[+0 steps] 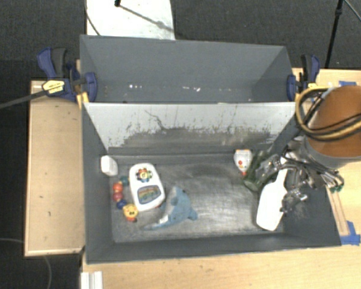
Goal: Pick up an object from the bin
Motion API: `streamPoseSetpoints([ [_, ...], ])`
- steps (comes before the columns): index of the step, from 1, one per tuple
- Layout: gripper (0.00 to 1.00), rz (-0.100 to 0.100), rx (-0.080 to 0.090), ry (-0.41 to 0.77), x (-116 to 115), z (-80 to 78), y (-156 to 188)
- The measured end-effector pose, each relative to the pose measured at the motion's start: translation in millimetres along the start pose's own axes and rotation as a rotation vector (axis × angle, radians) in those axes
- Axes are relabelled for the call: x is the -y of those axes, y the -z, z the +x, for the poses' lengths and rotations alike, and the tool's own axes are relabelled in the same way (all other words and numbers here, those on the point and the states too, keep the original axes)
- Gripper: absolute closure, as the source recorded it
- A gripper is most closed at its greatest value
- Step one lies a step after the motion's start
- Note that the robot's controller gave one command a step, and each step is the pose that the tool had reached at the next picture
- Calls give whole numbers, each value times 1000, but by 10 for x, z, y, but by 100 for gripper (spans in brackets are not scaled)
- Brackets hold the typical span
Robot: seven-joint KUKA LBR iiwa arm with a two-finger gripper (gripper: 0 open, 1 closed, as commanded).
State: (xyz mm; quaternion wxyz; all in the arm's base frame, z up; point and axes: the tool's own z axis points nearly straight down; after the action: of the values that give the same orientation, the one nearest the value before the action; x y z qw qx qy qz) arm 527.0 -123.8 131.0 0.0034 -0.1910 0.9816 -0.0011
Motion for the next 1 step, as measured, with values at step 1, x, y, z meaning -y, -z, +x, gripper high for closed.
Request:
streamPoseSetpoints([
  [1,100,-6,-1,148,-131,107,-255],
])
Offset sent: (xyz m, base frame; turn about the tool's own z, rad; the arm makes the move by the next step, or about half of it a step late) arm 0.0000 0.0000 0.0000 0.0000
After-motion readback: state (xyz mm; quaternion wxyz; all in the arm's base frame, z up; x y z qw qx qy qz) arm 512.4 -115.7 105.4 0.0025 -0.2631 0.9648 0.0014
